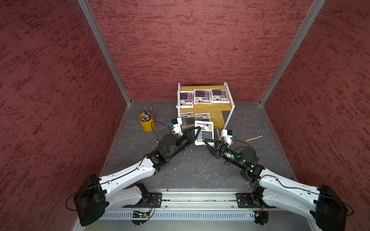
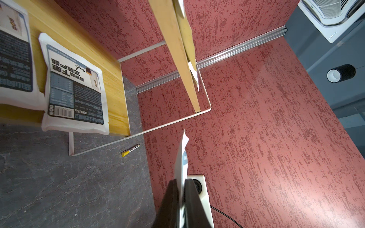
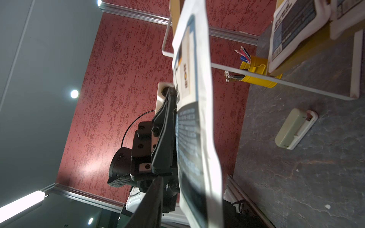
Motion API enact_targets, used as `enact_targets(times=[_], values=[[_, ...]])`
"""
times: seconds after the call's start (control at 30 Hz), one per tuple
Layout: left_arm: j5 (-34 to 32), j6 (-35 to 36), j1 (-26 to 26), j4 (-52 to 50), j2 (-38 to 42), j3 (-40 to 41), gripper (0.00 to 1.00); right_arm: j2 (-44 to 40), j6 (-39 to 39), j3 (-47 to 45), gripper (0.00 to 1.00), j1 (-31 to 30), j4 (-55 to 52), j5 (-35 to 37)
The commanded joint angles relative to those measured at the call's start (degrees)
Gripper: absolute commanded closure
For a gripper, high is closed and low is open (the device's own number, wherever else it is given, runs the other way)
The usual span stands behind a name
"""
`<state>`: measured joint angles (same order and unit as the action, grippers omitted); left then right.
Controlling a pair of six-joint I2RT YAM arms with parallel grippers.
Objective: Place the bagged coffee beans on the shelf by color
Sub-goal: Place the bagged coffee beans on the shelf.
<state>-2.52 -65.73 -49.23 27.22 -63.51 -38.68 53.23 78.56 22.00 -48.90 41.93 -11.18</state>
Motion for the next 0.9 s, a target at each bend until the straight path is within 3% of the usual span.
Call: enact_targets(times=[0.0, 0.67, 0.73, 0.87], values=[[-2.1, 1.5, -0.8, 0.7, 0.1, -0.9, 0.93, -0.7, 0.1, -1.2, 0.67, -1.0, 2.5, 2.8], [-5.0, 1.6, -2.6, -3.0, 2.0, 1.0, 0.92, -3.8, -1.3, -3.7, 0.96, -2.2, 1.5, 9.6], [-4.7, 1.7, -2.6, -3.0, 2.1, 1.2, 0.91, -3.8, -1.4, -3.7, 0.97, -2.2, 1.4, 9.6], [-4.3, 1.5, -2.3, -4.1, 2.7, 1.5, 0.78, -4.6, -1.3, -4.0, 1.0, -2.2, 0.3, 9.9]])
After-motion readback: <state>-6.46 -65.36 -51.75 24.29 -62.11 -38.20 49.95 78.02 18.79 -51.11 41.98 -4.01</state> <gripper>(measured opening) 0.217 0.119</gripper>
